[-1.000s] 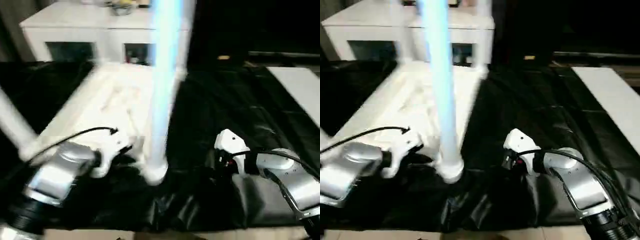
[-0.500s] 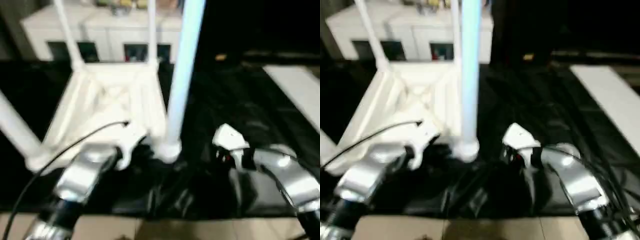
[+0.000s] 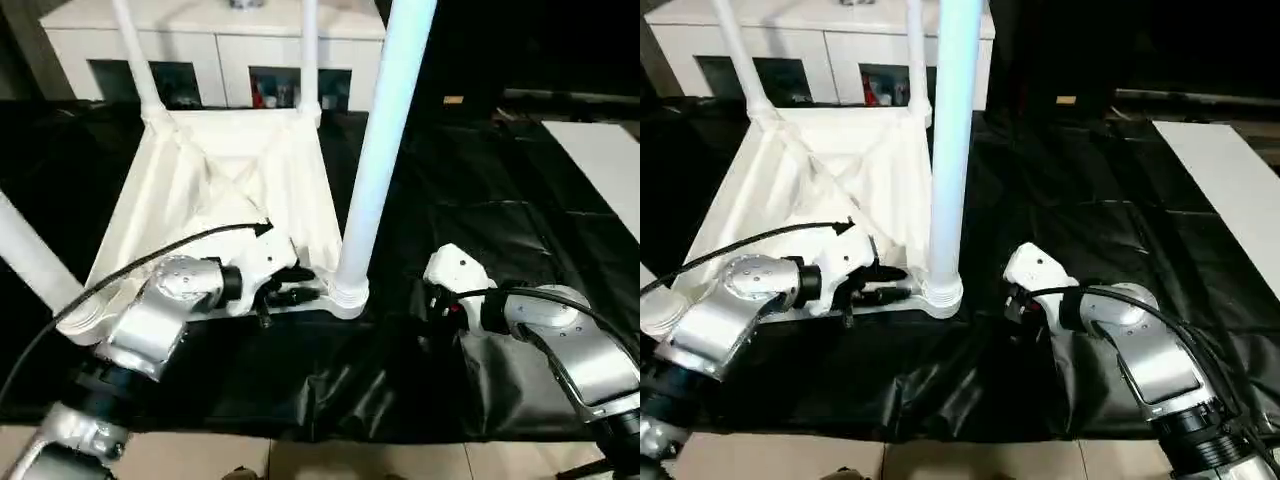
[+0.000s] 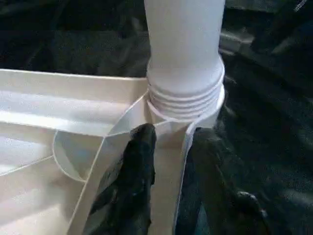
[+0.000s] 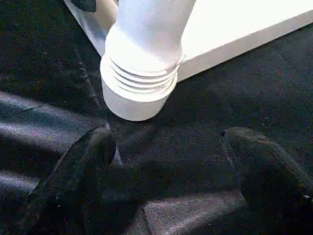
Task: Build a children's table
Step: Rotate table base, then rotate leg to tighten
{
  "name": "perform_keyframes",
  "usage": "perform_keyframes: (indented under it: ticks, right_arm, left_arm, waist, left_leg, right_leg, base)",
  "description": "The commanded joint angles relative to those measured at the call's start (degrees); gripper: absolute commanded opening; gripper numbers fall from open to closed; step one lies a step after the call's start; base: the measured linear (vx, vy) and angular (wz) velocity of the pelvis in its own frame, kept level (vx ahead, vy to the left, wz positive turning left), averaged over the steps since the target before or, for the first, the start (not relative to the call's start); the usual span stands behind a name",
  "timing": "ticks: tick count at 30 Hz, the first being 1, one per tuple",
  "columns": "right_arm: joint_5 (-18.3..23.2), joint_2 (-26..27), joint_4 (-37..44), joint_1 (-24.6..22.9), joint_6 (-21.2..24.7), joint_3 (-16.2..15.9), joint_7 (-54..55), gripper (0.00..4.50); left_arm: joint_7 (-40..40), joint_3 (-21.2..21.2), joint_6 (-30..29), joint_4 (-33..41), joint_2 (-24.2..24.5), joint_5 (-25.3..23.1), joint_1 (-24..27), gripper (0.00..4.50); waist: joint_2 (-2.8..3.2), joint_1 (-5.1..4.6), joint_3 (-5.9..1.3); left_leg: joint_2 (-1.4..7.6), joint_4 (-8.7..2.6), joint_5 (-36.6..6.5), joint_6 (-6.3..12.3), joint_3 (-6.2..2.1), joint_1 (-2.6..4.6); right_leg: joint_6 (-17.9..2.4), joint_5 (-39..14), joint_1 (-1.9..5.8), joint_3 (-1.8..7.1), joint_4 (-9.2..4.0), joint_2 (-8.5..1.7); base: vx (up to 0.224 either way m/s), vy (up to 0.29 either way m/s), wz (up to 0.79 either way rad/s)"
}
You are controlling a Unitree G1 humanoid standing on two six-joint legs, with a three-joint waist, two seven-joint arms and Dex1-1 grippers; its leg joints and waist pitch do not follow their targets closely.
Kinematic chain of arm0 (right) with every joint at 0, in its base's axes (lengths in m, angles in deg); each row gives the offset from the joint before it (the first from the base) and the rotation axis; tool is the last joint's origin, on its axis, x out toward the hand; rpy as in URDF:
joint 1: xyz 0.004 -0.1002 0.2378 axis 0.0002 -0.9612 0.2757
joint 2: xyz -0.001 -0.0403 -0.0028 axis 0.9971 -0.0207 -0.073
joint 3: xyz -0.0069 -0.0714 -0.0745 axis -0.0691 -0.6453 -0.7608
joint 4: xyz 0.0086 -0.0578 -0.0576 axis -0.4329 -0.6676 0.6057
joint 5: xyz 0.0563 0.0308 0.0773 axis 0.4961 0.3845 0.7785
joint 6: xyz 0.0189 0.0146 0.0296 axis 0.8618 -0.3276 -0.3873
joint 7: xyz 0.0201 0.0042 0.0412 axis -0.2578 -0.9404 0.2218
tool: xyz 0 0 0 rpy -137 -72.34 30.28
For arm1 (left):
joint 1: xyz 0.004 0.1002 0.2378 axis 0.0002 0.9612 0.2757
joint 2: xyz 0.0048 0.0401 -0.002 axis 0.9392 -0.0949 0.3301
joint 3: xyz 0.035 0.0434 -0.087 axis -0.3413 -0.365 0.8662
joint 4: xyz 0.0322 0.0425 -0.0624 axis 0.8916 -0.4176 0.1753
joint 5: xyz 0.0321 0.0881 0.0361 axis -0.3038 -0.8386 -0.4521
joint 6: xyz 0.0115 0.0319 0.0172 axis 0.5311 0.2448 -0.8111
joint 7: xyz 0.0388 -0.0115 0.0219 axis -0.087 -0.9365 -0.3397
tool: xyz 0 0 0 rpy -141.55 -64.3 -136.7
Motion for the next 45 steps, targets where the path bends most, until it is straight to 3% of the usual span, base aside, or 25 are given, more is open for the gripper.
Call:
perform_keyframes:
  ticks: [1,5,9,10,16,17,27,30,32,33,35,40,45]
  right_arm:
    - [0.9,-0.6,-0.2,1.0,-0.4,0.5,-0.7,3.96]
    - [0.7,-0.4,-0.2,1.1,-0.3,0.5,-0.7,3.96]
    - [1.0,-0.7,0.9,0.5,0.3,0.5,-1.1,3.96]
    - [1.0,-0.7,1.0,0.4,0.4,0.5,-1.1,3.96]
    - [0.9,-0.9,1.3,0.1,0.6,0.8,-1.2,3.96]
    - [1.0,-0.9,1.3,0.1,0.6,0.8,-1.2,3.96]
    - [1.9,-0.2,0.9,0.3,1.0,1.3,-1.5,3.96]
    - [3.5,1.5,0.9,0.6,1.0,2.2,-1.0,3.96]
    - [8.4,4.9,1.1,1.2,3.3,5.1,-0.3,3.96]
    - [9.2,5.5,1.1,1.2,3.5,5.4,-0.3,4.22]
    - [9.8,6.0,0.9,0.9,3.5,5.1,-0.7,4.29]
    - [8.7,6.6,-0.2,0.8,2.7,2.8,-1.0,4.43]
    - [5.6,7.0,-3.6,2.6,1.6,1.6,0.3,4.43]
  left_arm:
    - [-3.0,-1.5,1.5,-2.0,1.2,-0.6,-1.6,1.86]
    - [-4.4,-2.9,3.6,-7.5,1.9,-2.4,-3.3,1.86]
    - [-5.4,-4.0,6.3,-12.9,2.4,-4.0,-4.9,1.86]
    - [-6.0,-4.1,6.4,-13.1,2.5,-4.0,-4.9,1.86]
    - [-5.4,-3.3,8.5,-17.4,1.2,-3.7,-6.3,1.71]
    - [-5.5,-3.3,8.6,-17.8,1.1,-3.6,-6.5,1.42]
    - [-9.6,-3.5,10.1,-21.4,0.9,-3.0,-7.4,0.61]
    - [-10.5,-3.8,10.3,-21.8,1.1,-3.0,-7.3,0.44]
    - [-10.7,-3.8,10.2,-21.8,1.1,-2.9,-7.2,0.13]
    - [-10.6,-3.7,10.2,-21.7,1.1,-3.0,-7.0,0.04]
    - [-10.0,-3.5,9.9,-20.6,0.8,-2.9,-6.4,0.01]
    - [-9.6,-3.7,6.7,-14.0,-0.5,-1.7,-3.3,0.00]
    - [-9.1,-4.0,5.5,-10.6,-1.2,-1.5,-1.4,0.00]
  waist:
    - [-0.32,0.00,-3.69]
    - [-0.04,-0.11,-3.39]
    - [-0.22,-0.04,-3.48]
    - [0.33,0.00,-3.53]
    - [0.05,0.10,-3.72]
    - [0.03,0.18,-3.71]
    - [-0.05,0.23,-3.65]
    - [-0.07,0.16,-3.66]
    - [0.00,0.03,-3.74]
    - [0.04,0.00,-3.79]
    - [0.06,-0.01,-3.86]
    - [-0.09,-0.08,-3.79]
    - [-0.26,-0.11,-3.52]
  left_leg:
    - [3.42,-4.50,-4.1,6.24,-0.66,0.40]
    - [3.60,-4.94,-8.7,3.69,-0.64,0.76]
    - [3.74,-5.04,-8.6,2.83,-0.62,0.71]
    - [3.76,-5.01,-8.4,2.62,-0.64,0.73]
    - [3.78,-4.73,-7.1,3.09,-0.19,0.85]
    - [3.87,-4.74,-7.1,3.13,-0.14,0.95]
    - [3.93,-4.79,-7.6,2.91,-0.05,0.97]
    - [3.90,-4.80,-8.2,2.76,-0.06,0.94]
    - [3.95,-4.82,-7.8,3.04,-0.11,0.91]
    - [4.01,-4.80,-7.4,2.99,-0.09,0.99]
    - [4.03,-4.77,-6.3,3.11,-0.07,0.97]
    - [4.08,-4.73,-6.0,3.32,0.11,0.97]
    - [3.95,-4.90,-7.9,2.35,0.14,1.00]
  right_leg:
    - [-14.4,-0.1,3.19,2.52,-3.42,-3.89]
    - [-13.3,-7.1,2.96,2.61,-4.15,-3.87]
    - [-12.9,-6.7,3.18,2.71,-4.00,-4.09]
    - [-13.1,-6.2,3.17,2.72,-3.86,-4.10]
    - [-14.6,-2.5,3.23,2.71,-3.64,-4.03]
    - [-14.8,-2.5,3.15,2.69,-3.60,-4.01]
    - [-14.8,-3.6,3.16,2.76,-3.69,-4.12]
    - [-14.6,-4.3,3.19,2.75,-3.72,-4.13]
    - [-14.9,-3.5,3.23,2.80,-3.60,-4.25]
    - [-15.2,-2.8,3.16,2.73,-3.53,-4.19]
    - [-15.5,-1.1,3.24,2.68,-3.31,-4.13]
    - [-15.8,-1.0,3.25,2.73,-3.32,-4.23]
    - [-14.7,-6.6,3.00,2.75,-3.82,-4.10]
  base:
    - [0.000,0.000,0.00]
    - [0.000,0.000,0.00]
    - [0.000,0.000,0.00]
    - [0.000,0.000,0.00]
    - [0.000,0.000,0.00]
    - [0.000,0.000,0.00]
    - [0.000,0.000,0.00]
    - [0.000,0.000,0.00]
    - [0.000,0.000,0.00]
    - [0.000,0.000,0.00]
    - [0.000,0.000,0.00]
    - [0.000,0.000,0.00]
    - [0.000,0.000,0.00]
